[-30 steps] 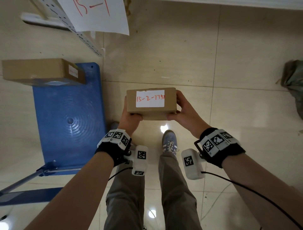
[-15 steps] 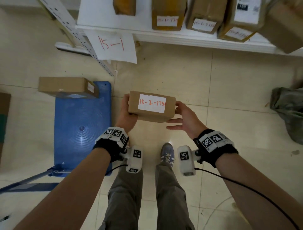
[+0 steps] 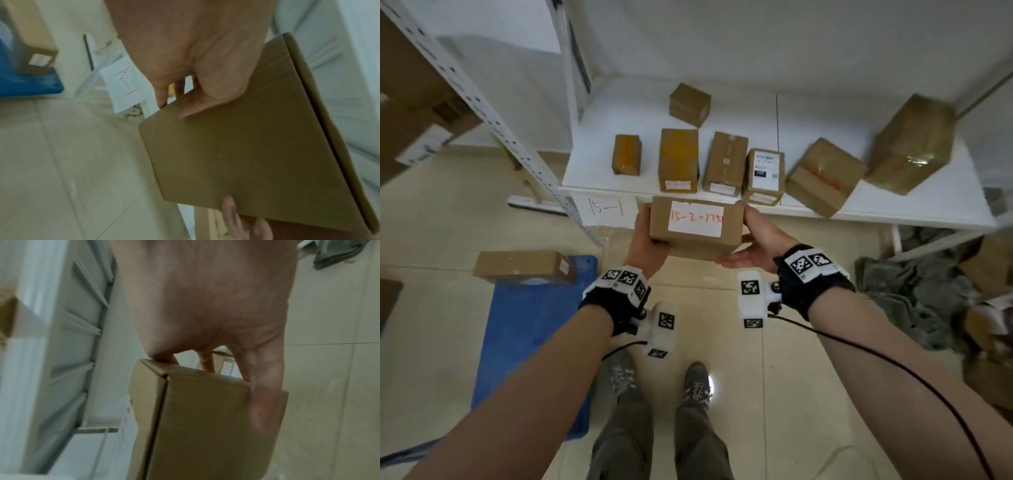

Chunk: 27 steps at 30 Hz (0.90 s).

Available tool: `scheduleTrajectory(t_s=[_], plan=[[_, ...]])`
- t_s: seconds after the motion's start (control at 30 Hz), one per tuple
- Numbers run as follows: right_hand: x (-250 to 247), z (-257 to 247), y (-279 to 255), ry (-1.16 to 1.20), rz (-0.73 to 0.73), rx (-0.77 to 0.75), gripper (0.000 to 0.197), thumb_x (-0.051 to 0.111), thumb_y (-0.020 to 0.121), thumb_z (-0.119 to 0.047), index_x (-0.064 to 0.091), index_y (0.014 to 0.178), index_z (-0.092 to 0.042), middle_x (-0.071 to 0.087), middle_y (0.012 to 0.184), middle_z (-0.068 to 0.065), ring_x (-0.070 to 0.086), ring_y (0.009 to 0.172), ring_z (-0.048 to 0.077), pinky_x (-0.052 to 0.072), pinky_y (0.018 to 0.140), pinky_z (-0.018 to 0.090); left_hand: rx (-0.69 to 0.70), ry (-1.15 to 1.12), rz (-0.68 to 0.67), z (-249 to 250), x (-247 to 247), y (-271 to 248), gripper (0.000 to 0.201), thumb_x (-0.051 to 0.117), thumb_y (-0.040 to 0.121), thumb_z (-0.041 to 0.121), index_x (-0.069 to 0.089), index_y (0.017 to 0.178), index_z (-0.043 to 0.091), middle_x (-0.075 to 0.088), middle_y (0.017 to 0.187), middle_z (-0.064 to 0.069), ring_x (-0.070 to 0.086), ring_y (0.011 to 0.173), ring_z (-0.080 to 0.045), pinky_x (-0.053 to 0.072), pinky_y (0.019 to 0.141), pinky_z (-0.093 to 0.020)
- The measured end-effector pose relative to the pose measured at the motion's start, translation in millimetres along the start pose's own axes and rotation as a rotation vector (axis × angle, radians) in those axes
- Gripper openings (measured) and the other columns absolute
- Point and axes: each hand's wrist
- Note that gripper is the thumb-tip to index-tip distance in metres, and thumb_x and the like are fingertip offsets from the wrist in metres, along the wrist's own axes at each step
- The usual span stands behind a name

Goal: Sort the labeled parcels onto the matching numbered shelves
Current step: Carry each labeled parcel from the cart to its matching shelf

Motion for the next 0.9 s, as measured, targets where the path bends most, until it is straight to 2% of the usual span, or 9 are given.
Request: scheduleTrajectory(t_s=[0.07,0.17,0.3,0.43,0.6,0.67,0.73,0.8,0.9], plan=[[-0.5,-21.7,-24.7,0.038,0.047,-0.035,0.045,0.047,0.098,-0.056,0.061,0.126,-0.023,0.061,0.119,0.019,0.074,0.079,0.038,0.061,0.061,0.034,0.058,0.031,-0.006,32.8,-6.4,0.7,0.056,0.050,0.081,-0.021,0.042,0.123,0.015,0.056,0.127,-0.017,0.054,0.118,-0.023,0.047,0.103,-0.046],[2.0,-53.3,-64.8,0.086,0.085,-0.118,0.041,0.046,0.100,-0.052,0.064,0.119,-0.020,0.062,0.114,0.017,0.070,0.076,0.033,0.059,0.052,0.029,0.158,0.091,-0.007,78.4,-21.6,1.8,0.051,0.051,0.086,-0.005,0.044,0.131,0.016,0.058,0.126,-0.015,0.057,0.118,-0.023,0.048,0.103,-0.046],[8.2,-89.7,-114.2,0.117,0.126,-0.222,0.041,0.049,0.097,-0.055,0.067,0.108,-0.019,0.062,0.107,0.015,0.067,0.070,0.029,0.056,0.045,0.026,0.261,0.103,-0.031,135.1,-47.1,4.6,0.055,0.050,0.086,-0.013,0.052,0.131,0.017,0.058,0.128,-0.008,0.056,0.122,-0.020,0.049,0.103,-0.046],[23.7,-126.8,-157.3,0.114,0.147,-0.322,0.049,0.047,0.097,-0.058,0.065,0.120,-0.018,0.060,0.103,0.015,0.064,0.065,0.028,0.047,0.035,0.021,0.254,0.003,-0.066,190.3,-80.1,-3.3,0.062,0.049,0.088,-0.013,0.054,0.132,0.029,0.062,0.132,0.000,0.060,0.118,-0.018,0.058,0.091,-0.033],[49.0,-159.9,-203.8,0.043,0.180,-0.487,0.045,0.046,0.096,-0.056,0.067,0.106,-0.017,0.064,0.097,0.011,0.062,0.056,0.022,0.044,0.038,0.021,0.283,-0.198,-0.050,256.6,-117.7,-24.6,0.035,0.043,0.100,-0.002,0.059,0.128,0.011,0.067,0.118,-0.007,0.066,0.098,-0.010,0.058,0.066,-0.020],[58.1,-169.2,-218.3,0.009,0.202,-0.554,0.043,0.043,0.099,-0.052,0.065,0.101,-0.016,0.063,0.088,0.008,0.060,0.058,0.022,0.043,0.041,0.022,0.262,-0.223,-0.052,270.6,-129.7,-26.8,0.029,0.042,0.104,0.011,0.060,0.126,0.015,0.067,0.120,-0.006,0.066,0.105,-0.016,0.060,0.068,-0.024],[64.4,-176.3,-228.6,-0.001,0.211,-0.613,0.036,0.044,0.099,-0.048,0.061,0.100,-0.016,0.061,0.083,0.004,0.059,0.060,0.020,0.043,0.048,0.023,0.219,-0.238,-0.083,284.4,-139.2,-30.5,0.030,0.038,0.107,0.026,0.057,0.129,0.020,0.066,0.126,-0.006,0.062,0.113,-0.022,0.062,0.080,-0.037],[68.4,-182.3,-236.1,0.016,0.217,-0.656,0.027,0.045,0.098,-0.043,0.056,0.102,-0.018,0.059,0.083,0.003,0.057,0.066,0.019,0.044,0.056,0.025,0.174,-0.257,-0.137,296.6,-144.7,-31.7,0.034,0.037,0.106,0.039,0.057,0.129,0.025,0.066,0.126,-0.005,0.062,0.113,-0.024,0.060,0.085,-0.048],[68.1,-190.4,-243.7,0.052,0.235,-0.695,0.026,0.043,0.097,-0.041,0.055,0.103,-0.019,0.060,0.083,0.003,0.058,0.073,0.020,0.045,0.062,0.028,0.145,-0.287,-0.241,314.4,-147.9,-35.4,0.035,0.037,0.102,0.053,0.061,0.121,0.036,0.066,0.122,-0.004,0.063,0.111,-0.028,0.057,0.089,-0.054]])
Point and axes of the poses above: each hand's wrist, its own y-axis towards the middle knuckle, its own x-axis out of the palm, z = x × y
